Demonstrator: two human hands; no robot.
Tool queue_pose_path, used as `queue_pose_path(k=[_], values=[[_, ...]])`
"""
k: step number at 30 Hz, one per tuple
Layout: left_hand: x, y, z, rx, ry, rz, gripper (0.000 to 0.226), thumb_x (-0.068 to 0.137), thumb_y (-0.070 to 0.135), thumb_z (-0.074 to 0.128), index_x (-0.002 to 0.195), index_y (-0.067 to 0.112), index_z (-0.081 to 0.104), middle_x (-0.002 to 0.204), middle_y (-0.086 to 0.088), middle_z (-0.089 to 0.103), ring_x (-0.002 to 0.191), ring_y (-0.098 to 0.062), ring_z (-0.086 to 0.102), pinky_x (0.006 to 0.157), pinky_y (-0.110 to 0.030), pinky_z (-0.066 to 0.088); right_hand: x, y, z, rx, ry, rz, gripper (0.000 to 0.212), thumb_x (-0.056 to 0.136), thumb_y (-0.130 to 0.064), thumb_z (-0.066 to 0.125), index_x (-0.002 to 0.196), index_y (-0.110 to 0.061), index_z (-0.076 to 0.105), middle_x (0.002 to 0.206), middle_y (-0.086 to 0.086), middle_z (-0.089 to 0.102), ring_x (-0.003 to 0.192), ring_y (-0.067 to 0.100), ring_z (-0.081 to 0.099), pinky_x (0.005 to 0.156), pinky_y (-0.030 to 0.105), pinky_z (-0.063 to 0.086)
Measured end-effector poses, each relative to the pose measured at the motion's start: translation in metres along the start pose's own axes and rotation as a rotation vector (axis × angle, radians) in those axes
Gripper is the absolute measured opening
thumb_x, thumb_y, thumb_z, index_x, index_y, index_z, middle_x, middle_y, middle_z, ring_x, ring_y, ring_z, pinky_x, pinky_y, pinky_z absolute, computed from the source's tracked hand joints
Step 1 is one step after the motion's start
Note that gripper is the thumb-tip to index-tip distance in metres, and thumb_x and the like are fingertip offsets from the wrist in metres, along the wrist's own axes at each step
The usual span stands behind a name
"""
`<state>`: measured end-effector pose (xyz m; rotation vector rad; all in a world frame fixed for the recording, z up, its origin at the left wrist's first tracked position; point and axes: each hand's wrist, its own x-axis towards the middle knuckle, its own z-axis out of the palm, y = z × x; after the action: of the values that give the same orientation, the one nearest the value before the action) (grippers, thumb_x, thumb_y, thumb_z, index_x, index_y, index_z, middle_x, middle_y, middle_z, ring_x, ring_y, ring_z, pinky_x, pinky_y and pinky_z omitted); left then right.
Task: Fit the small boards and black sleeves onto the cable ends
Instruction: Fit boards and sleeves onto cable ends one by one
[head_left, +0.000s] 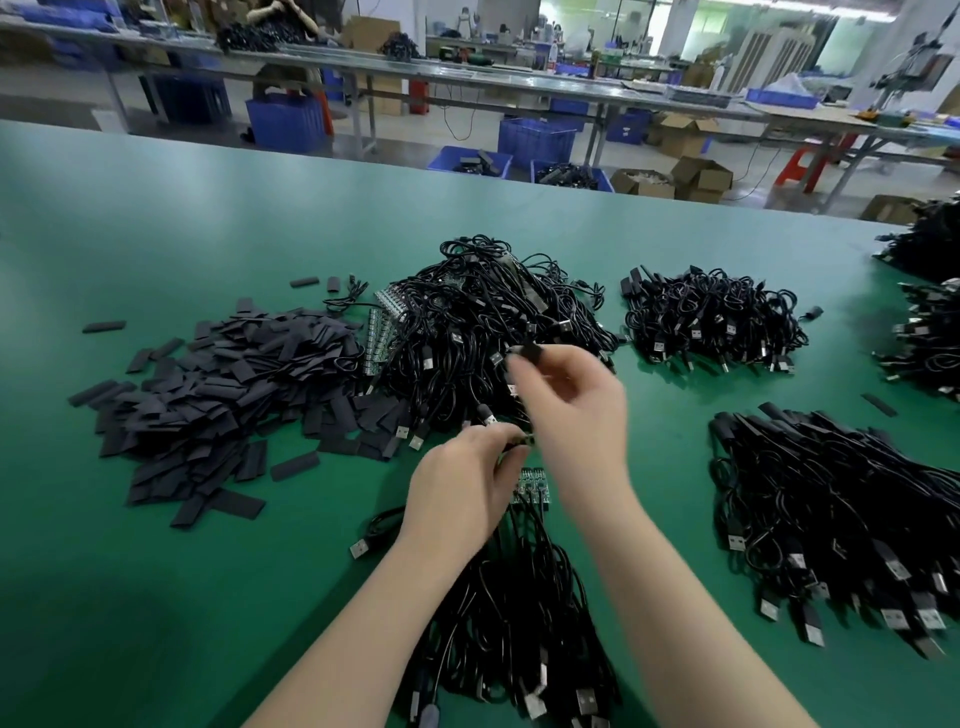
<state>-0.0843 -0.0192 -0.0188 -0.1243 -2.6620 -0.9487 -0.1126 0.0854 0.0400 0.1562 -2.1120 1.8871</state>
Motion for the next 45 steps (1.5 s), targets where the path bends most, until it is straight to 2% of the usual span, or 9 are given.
queue_pose_path(k=[4, 6, 9, 12, 20, 27, 31, 37, 45], values=[[0.002, 0.001, -0.004, 0.027, 0.041, 0.039, 0.03, 0.093, 0.054, 0.05, 0.116, 0.04, 0.063, 0.081, 0.013, 0.06, 0.07, -0.008, 0.061, 0.058, -0.028, 0.052, -0.004, 0.029, -0.044, 0.116, 0.122, 0.146, 0.017, 0.092, -0.011, 0.068, 0.1, -0.025, 0.067, 0.077, -0.004, 0.067, 0.069, 0.01, 0.067, 0.066, 0.021, 0.053], [0.001, 0.001, -0.003, -0.005, 0.058, 0.06, 0.029, 0.093, 0.051, 0.051, 0.113, 0.037, 0.066, 0.082, 0.012, 0.061, 0.07, -0.007, 0.06, 0.059, -0.026, 0.05, -0.013, 0.045, -0.051, 0.123, 0.105, 0.194, 0.019, 0.093, -0.01, 0.067, 0.105, -0.024, 0.067, 0.074, -0.003, 0.066, 0.068, 0.011, 0.068, 0.066, 0.021, 0.054], [-0.001, 0.003, -0.001, -0.058, 0.049, 0.097, 0.031, 0.095, 0.046, 0.05, 0.114, 0.028, 0.067, 0.096, 0.013, 0.065, 0.075, -0.006, 0.059, 0.066, -0.022, 0.049, -0.027, 0.058, -0.053, 0.104, 0.099, 0.217, 0.015, 0.092, -0.013, 0.068, 0.092, -0.027, 0.072, 0.073, -0.004, 0.069, 0.068, 0.008, 0.068, 0.065, 0.018, 0.052], [-0.002, 0.005, 0.0, -0.106, 0.021, 0.116, 0.026, 0.093, 0.042, 0.054, 0.111, 0.027, 0.066, 0.089, 0.022, 0.057, 0.075, 0.001, 0.056, 0.067, -0.015, 0.046, -0.034, 0.06, -0.054, 0.073, 0.082, 0.209, 0.019, 0.09, -0.016, 0.071, 0.08, -0.031, 0.074, 0.076, -0.001, 0.072, 0.072, 0.013, 0.068, 0.067, 0.021, 0.055], [-0.004, 0.004, 0.003, -0.174, -0.02, 0.117, 0.028, 0.086, 0.04, 0.068, 0.113, 0.035, 0.068, 0.093, 0.019, 0.061, 0.077, 0.006, 0.053, 0.065, -0.006, 0.037, -0.038, 0.059, -0.05, 0.167, -0.055, 0.279, 0.017, 0.089, -0.009, 0.071, 0.091, -0.026, 0.075, 0.064, 0.006, 0.062, 0.057, 0.01, 0.058, 0.062, 0.02, 0.052], [-0.002, -0.003, 0.005, -0.207, 0.0, 0.101, 0.029, 0.078, 0.042, 0.077, 0.106, 0.034, 0.073, 0.087, 0.018, 0.063, 0.086, 0.0, 0.058, 0.07, -0.014, 0.045, -0.037, 0.062, -0.051, 0.227, -0.034, 0.338, 0.01, 0.091, -0.012, 0.07, 0.092, -0.021, 0.074, 0.066, 0.005, 0.071, 0.059, 0.011, 0.065, 0.066, 0.026, 0.056], [0.0, -0.006, 0.008, -0.247, 0.006, 0.065, 0.023, 0.082, 0.039, 0.074, 0.105, 0.035, 0.073, 0.096, 0.021, 0.065, 0.095, 0.003, 0.06, 0.078, -0.023, 0.053, -0.038, 0.061, -0.051, 0.276, -0.062, 0.355, 0.009, 0.092, -0.013, 0.069, 0.098, -0.019, 0.072, 0.077, 0.009, 0.076, 0.068, 0.015, 0.072, 0.063, 0.02, 0.054], [0.002, -0.007, 0.005, -0.416, -0.041, 0.021, 0.031, 0.083, 0.031, 0.074, 0.086, 0.06, 0.064, 0.102, 0.037, 0.061, 0.101, 0.014, 0.056, 0.077, -0.001, 0.044, -0.036, 0.058, -0.055, 0.255, -0.172, 0.284, 0.017, 0.089, -0.014, 0.073, 0.096, -0.028, 0.078, 0.075, 0.01, 0.074, 0.072, 0.016, 0.072, 0.066, 0.019, 0.054], [0.003, -0.009, 0.005, -0.405, -0.088, 0.053, 0.028, 0.085, 0.034, 0.069, 0.08, 0.06, 0.062, 0.096, 0.034, 0.063, 0.093, 0.008, 0.059, 0.073, -0.009, 0.046, -0.034, 0.061, -0.059, 0.124, -0.172, 0.2, 0.02, 0.082, -0.009, 0.078, 0.08, -0.029, 0.08, 0.075, 0.004, 0.076, 0.069, 0.011, 0.071, 0.066, 0.019, 0.055]])
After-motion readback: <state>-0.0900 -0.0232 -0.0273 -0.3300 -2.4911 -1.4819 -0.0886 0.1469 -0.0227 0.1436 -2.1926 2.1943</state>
